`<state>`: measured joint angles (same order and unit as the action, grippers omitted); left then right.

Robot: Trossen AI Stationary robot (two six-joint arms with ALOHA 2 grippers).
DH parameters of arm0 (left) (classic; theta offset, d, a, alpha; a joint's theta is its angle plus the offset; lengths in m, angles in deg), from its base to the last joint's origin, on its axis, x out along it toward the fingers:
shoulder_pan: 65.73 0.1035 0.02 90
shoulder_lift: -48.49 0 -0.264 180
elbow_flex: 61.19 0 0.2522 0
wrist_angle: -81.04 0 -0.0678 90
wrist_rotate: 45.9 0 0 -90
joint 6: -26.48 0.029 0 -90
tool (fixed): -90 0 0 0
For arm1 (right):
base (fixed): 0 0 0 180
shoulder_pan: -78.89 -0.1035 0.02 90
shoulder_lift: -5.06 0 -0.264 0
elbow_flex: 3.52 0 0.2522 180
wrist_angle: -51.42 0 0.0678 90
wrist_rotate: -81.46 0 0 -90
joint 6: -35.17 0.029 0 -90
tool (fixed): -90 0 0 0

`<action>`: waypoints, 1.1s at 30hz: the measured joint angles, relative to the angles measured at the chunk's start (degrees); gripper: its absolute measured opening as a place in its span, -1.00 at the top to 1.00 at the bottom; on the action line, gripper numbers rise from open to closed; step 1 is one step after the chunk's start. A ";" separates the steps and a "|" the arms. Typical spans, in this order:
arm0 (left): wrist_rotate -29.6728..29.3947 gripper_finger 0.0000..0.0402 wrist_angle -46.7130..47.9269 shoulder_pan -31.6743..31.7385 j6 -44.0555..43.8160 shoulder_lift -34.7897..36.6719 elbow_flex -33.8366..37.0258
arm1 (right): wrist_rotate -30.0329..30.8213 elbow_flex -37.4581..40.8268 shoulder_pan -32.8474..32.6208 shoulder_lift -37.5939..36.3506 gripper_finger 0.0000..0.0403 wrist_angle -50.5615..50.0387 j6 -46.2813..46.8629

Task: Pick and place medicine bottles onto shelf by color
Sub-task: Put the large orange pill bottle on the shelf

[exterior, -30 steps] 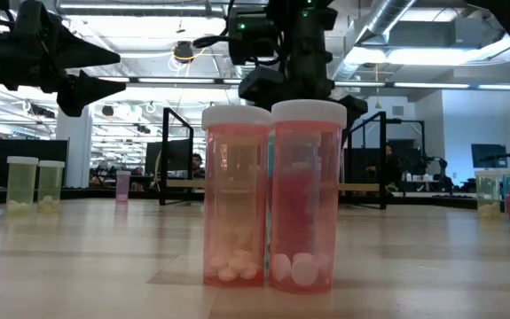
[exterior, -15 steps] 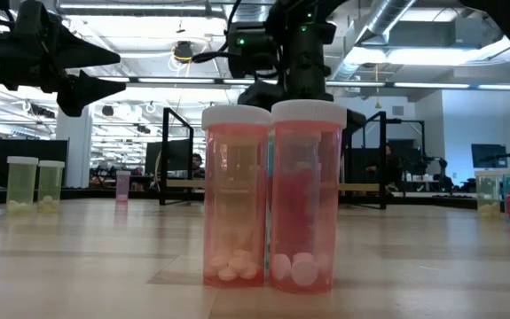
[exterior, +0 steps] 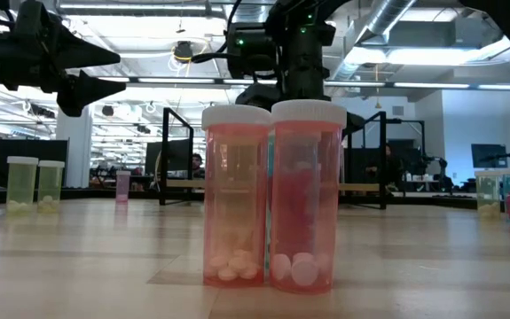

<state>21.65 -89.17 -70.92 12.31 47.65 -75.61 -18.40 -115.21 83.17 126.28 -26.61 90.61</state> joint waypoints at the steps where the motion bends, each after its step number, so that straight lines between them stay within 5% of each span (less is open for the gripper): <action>1: 0.02 -0.55 0.00 0.00 0.00 0.00 -0.01 | 0.00 0.00 0.01 -0.01 -0.37 0.00 0.01; 14: 0.01 -0.55 0.00 0.00 0.00 0.00 0.00 | -0.16 -0.04 0.02 -0.10 -0.05 -0.03 1.56; 33: 0.01 -0.55 0.00 -0.01 0.00 -0.02 -0.01 | -1.07 0.02 2.57 -2.65 -0.06 -6.20 1.51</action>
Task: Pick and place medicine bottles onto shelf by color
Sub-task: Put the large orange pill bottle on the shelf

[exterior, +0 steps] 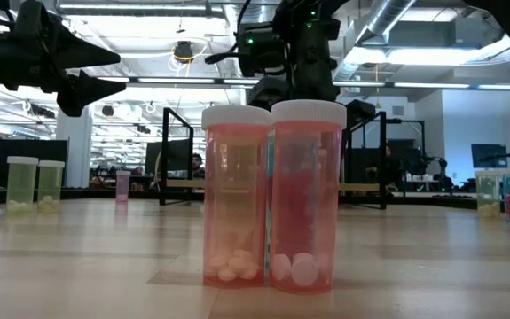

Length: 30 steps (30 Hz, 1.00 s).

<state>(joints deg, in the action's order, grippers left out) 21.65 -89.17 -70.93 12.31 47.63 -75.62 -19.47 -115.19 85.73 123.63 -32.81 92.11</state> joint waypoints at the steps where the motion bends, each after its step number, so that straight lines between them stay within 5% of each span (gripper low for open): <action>1: -0.01 -0.55 -0.01 0.00 0.00 0.00 0.00 | 0.09 -0.01 0.42 -0.33 -0.07 -0.04 -0.03; 17: 0.08 -0.55 -0.02 0.01 0.00 0.00 0.00 | 4.28 -0.15 13.75 -7.36 -0.08 -2.11 -3.83; 30: 0.08 -0.55 -0.02 0.01 0.00 0.00 0.01 | 5.08 -0.15 22.94 -6.83 -0.09 -2.21 -19.49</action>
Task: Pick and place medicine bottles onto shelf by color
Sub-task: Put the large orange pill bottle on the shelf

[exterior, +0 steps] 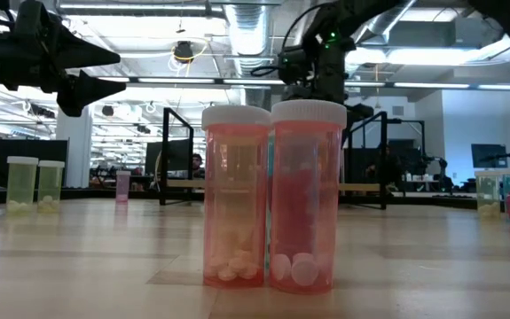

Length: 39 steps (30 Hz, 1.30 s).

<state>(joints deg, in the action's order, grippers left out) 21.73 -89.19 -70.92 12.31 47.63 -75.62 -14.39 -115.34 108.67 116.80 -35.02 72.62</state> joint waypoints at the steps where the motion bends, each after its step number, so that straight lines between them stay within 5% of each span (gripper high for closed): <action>1: 0.00 -0.55 0.00 -0.01 -0.02 0.00 -0.01 | -0.02 0.00 0.58 0.00 -0.09 0.03 -1.26; 19: -0.01 -0.55 0.00 0.00 -0.01 0.00 -0.01 | 4.99 0.00 2.25 0.02 -0.10 0.03 -26.39; 39: -0.02 -0.55 0.00 -0.02 0.00 0.00 -0.02 | 10.42 0.00 6.09 0.04 -0.11 -0.78 -41.99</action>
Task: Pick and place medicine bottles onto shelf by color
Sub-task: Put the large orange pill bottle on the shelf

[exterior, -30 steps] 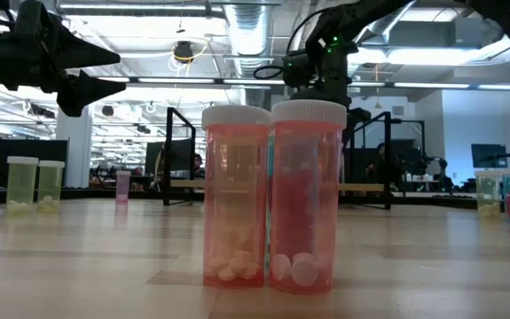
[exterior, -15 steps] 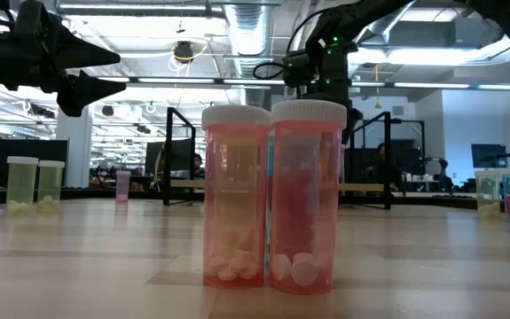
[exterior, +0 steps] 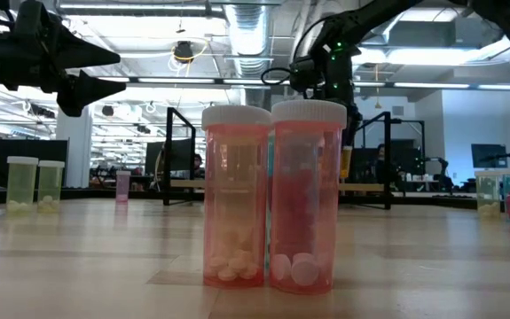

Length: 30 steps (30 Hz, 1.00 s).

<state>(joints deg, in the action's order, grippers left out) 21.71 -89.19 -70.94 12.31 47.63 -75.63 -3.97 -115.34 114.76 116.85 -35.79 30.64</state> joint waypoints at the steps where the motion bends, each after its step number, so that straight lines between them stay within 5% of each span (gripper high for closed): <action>1: -0.02 -0.55 0.00 0.01 -0.01 0.00 0.01 | 0.05 0.00 0.36 0.00 -0.12 -0.28 -0.52; 30: -0.02 -0.55 0.01 0.01 0.00 0.00 0.02 | -0.36 2.03 0.19 0.11 -0.15 2.55 -9.27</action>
<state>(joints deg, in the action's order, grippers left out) 21.69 -89.18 -70.93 12.31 47.63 -75.61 -4.33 -113.31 114.95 116.96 -33.24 21.37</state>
